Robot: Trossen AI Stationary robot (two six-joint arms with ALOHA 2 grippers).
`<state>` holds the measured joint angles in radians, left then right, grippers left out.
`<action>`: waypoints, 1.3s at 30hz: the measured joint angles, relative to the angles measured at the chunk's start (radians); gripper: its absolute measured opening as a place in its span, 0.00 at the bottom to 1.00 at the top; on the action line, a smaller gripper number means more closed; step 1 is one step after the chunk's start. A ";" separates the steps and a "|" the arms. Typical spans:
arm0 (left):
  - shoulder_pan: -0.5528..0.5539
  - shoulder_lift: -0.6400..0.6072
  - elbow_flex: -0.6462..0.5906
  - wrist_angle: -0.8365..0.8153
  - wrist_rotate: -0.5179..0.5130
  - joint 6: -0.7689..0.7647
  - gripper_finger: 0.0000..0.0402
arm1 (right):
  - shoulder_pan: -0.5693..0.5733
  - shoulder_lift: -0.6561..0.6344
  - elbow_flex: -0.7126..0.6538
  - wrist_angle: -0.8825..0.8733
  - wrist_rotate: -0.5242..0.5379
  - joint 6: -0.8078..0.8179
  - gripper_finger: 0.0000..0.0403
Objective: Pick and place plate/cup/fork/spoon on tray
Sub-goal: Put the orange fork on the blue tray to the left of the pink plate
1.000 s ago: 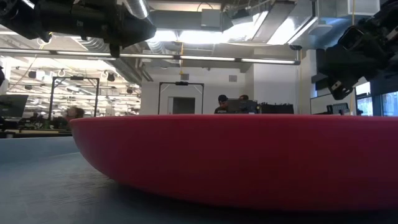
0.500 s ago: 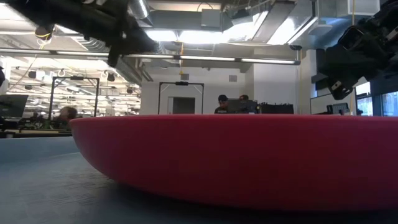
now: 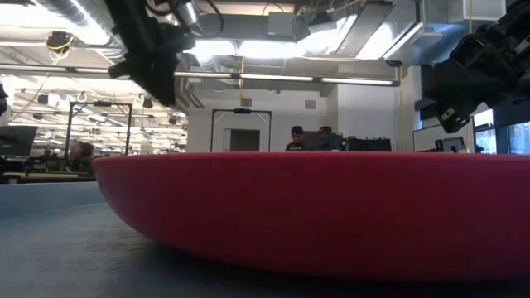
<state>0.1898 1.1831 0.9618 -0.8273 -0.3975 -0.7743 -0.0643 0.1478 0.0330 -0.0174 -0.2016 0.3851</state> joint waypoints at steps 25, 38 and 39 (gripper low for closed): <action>-0.043 0.429 -0.001 -0.019 0.068 -0.379 0.18 | 0.000 0.001 0.000 0.000 0.000 0.000 0.25; -0.088 0.463 -0.001 -0.030 0.067 -0.559 0.18 | 0.000 0.001 0.000 0.000 0.000 0.000 0.25; -0.090 0.463 -0.001 -0.030 0.067 -0.561 0.18 | 0.000 0.001 0.000 0.000 0.000 0.000 0.25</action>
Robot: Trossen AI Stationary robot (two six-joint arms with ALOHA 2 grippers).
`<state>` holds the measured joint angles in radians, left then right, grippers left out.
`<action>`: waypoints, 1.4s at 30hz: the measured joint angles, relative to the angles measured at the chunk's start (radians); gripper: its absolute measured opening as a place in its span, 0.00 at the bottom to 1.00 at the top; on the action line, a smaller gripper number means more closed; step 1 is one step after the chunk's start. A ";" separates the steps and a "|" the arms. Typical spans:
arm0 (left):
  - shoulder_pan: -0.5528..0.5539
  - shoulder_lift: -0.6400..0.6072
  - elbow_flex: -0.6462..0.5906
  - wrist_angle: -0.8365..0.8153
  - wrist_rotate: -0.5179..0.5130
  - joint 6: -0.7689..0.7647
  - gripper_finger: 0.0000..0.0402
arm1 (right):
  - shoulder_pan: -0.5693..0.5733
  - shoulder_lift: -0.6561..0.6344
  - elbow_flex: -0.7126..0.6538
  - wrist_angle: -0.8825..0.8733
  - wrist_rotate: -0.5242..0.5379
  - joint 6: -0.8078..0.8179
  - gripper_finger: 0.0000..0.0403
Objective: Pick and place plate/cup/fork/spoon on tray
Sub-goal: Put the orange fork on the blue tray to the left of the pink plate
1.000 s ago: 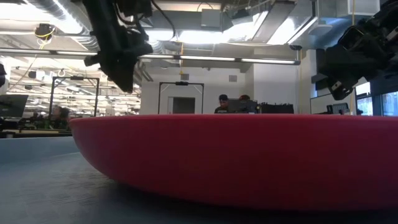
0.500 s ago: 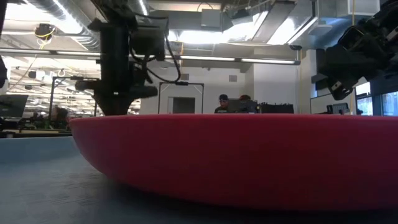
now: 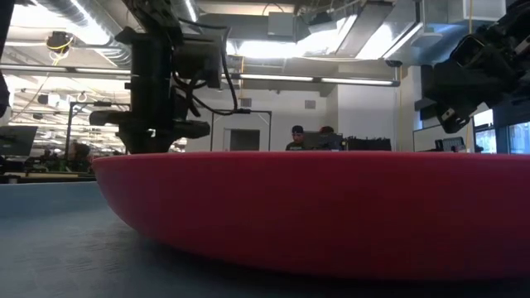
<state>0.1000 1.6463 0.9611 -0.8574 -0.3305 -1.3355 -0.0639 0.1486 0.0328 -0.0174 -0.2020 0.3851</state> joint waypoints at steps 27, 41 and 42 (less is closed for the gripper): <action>-0.017 0.140 0.002 0.055 0.001 -0.051 0.13 | 0.000 0.000 0.000 0.000 0.000 0.000 0.25; -0.012 0.120 -0.002 0.033 -0.017 -0.050 0.01 | 0.000 0.000 0.000 0.000 0.000 0.000 0.25; -0.012 0.113 -0.003 0.031 -0.017 -0.050 0.01 | 0.000 0.000 0.000 0.000 0.000 0.000 0.25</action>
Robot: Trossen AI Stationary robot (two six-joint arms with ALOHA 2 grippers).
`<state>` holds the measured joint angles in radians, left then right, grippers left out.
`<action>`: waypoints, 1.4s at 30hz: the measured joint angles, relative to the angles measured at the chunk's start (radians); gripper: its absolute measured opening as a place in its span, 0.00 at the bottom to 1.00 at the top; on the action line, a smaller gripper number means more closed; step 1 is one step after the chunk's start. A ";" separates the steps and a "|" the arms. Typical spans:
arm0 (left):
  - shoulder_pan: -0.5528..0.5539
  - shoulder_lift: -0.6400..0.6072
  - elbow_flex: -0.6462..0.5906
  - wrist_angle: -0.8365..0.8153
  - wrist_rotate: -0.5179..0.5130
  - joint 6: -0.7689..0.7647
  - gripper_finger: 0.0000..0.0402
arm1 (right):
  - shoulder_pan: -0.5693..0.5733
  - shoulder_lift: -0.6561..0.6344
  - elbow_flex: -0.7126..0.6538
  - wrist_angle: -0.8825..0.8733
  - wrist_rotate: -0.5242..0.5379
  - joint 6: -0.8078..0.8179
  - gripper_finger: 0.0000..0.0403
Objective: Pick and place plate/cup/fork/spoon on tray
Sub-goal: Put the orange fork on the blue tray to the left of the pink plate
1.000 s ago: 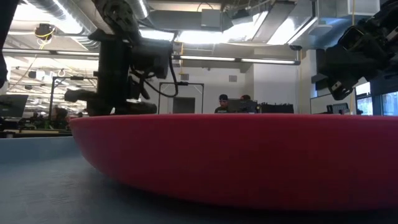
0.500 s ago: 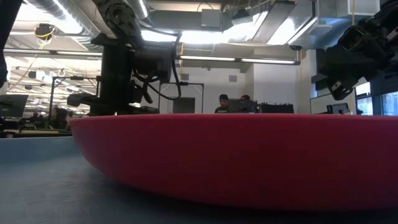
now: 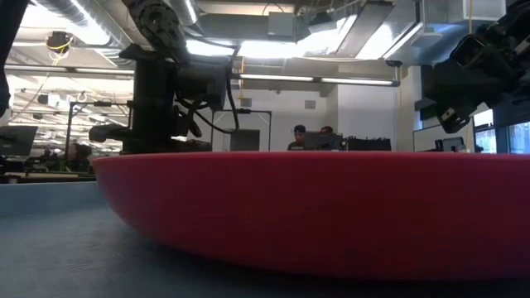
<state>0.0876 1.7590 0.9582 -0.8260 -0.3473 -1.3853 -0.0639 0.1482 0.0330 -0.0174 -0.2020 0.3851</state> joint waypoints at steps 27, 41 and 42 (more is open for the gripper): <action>-0.177 -0.097 0.199 -0.075 0.130 -0.126 0.00 | 0.000 0.000 0.000 0.000 0.000 0.000 0.25; -0.479 -0.009 0.202 -0.005 0.119 -0.609 0.00 | 0.000 0.000 0.000 0.000 0.000 0.000 0.25; -0.491 0.004 0.198 -0.003 0.130 -0.628 0.00 | 0.000 0.001 0.000 0.000 0.000 0.000 0.25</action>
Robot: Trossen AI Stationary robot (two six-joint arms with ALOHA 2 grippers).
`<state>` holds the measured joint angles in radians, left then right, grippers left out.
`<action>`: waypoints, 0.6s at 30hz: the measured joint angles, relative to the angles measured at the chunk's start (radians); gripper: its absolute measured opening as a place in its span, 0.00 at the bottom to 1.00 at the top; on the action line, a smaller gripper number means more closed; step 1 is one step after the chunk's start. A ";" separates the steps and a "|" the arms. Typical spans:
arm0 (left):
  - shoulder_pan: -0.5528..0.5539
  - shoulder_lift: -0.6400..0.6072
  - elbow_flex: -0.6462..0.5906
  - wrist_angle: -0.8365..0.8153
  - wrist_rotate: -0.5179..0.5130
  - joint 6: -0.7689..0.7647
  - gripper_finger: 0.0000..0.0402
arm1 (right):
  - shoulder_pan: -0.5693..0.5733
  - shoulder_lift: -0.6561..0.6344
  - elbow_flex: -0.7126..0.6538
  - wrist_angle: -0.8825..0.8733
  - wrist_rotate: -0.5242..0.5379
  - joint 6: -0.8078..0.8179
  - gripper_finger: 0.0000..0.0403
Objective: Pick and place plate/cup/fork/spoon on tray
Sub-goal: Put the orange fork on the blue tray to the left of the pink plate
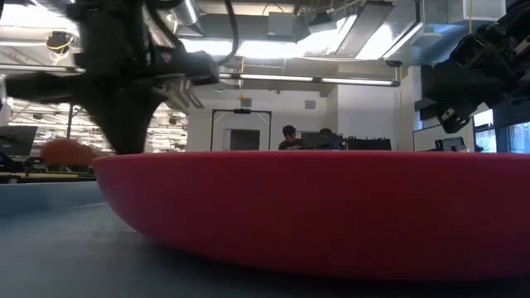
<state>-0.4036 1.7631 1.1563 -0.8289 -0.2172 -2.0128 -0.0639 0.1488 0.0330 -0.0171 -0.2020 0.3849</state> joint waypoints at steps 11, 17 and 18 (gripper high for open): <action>-0.030 0.110 0.005 0.151 0.029 -0.048 0.00 | 0.000 0.001 0.001 -0.001 -0.001 0.000 0.25; -0.029 0.131 0.007 0.153 0.032 -0.046 0.03 | 0.000 0.003 0.001 0.001 0.000 0.000 0.25; -0.029 0.131 0.007 0.154 0.033 -0.046 0.03 | 0.000 0.004 0.001 -0.001 0.001 0.000 0.25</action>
<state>-0.4328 1.8946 1.1633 -0.6754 -0.1846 -2.0586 -0.0639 0.1524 0.0341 -0.0177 -0.2012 0.3849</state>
